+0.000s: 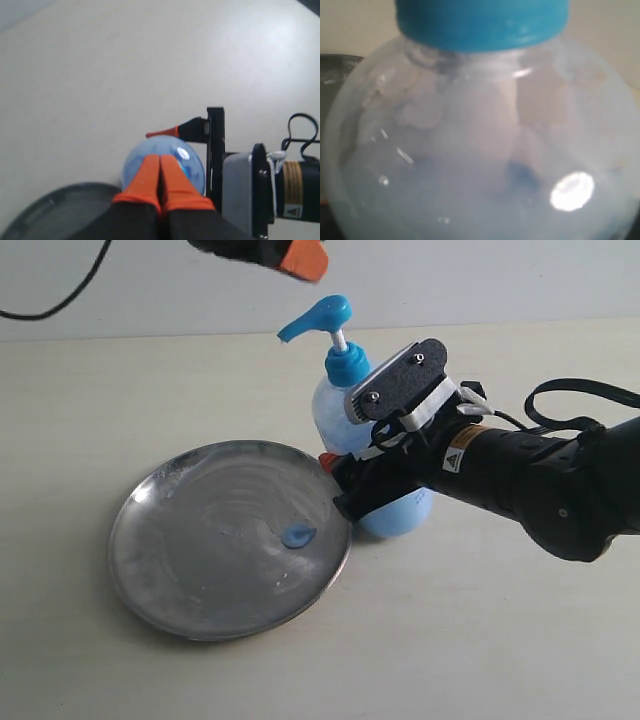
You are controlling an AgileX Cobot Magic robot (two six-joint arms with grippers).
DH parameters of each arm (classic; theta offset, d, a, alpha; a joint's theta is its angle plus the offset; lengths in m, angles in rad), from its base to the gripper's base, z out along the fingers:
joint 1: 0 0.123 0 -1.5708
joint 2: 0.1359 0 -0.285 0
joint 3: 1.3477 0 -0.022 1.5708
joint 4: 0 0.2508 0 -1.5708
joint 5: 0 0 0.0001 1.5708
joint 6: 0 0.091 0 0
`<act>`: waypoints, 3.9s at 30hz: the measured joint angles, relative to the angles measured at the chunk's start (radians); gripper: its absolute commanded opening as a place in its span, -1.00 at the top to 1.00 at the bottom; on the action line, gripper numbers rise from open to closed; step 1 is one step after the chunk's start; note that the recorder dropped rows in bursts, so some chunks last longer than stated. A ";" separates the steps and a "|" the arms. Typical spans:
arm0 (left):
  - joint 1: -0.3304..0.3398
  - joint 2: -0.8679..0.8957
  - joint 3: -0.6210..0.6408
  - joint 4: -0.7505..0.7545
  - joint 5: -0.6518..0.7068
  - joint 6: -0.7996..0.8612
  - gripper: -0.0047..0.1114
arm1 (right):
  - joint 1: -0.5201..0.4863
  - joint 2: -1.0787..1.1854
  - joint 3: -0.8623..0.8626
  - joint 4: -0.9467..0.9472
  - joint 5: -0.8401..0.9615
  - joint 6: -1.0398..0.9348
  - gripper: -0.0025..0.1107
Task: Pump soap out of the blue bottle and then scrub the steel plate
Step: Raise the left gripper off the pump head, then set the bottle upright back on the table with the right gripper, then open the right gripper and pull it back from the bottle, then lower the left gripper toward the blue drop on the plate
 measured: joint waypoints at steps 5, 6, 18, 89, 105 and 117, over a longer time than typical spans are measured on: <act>0.059 -0.132 -0.032 0.008 -0.050 0.000 0.92 | 0.000 -0.002 0.000 0.082 0.000 -0.026 0.96; 0.078 -0.146 -0.032 0.008 -0.050 0.000 0.92 | 0.000 -0.013 0.000 0.101 0.000 -0.028 0.96; 0.121 -0.158 -0.032 0.017 -0.020 -0.037 0.92 | -0.020 -0.081 0.000 0.242 -0.021 -0.029 0.96; 0.122 -0.458 0.473 0.040 -0.164 -0.036 0.92 | -0.180 -0.255 0.052 0.015 0.239 0.249 -0.90; 0.122 -0.458 0.716 0.039 -0.291 0.026 0.92 | -0.180 -0.656 0.052 0.011 1.075 0.249 -0.15; 0.122 -0.460 0.759 0.023 -0.259 0.061 0.92 | -0.180 -0.807 0.052 0.009 1.270 0.237 0.96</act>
